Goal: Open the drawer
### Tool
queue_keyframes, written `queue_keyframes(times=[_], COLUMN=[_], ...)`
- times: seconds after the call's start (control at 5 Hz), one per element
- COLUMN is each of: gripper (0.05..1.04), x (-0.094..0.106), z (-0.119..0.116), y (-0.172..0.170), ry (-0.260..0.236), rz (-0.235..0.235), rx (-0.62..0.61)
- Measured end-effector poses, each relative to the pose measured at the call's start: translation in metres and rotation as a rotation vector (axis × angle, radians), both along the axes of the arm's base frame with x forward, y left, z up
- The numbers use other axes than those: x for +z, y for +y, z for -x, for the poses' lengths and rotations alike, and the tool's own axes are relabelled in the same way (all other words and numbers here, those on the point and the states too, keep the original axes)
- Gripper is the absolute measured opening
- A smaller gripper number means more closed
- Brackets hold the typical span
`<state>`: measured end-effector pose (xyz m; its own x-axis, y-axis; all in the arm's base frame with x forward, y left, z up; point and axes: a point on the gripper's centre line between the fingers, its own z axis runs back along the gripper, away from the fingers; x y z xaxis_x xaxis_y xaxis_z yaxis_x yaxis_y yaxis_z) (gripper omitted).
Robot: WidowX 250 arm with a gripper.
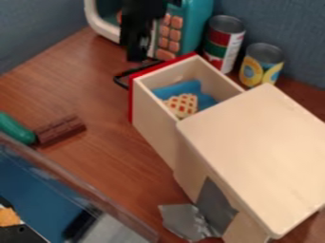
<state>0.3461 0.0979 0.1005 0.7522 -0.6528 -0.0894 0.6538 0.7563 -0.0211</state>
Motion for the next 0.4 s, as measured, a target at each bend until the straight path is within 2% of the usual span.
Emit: queue_keyframes(times=[0.2,0.4], gripper=[1.003,1.000], x=[0.037,0.063], z=[0.016,0.028], y=[0.028,0.067], ry=[-0.044,-0.040], rz=[0.002,-0.032], rx=[-0.008,0.043])
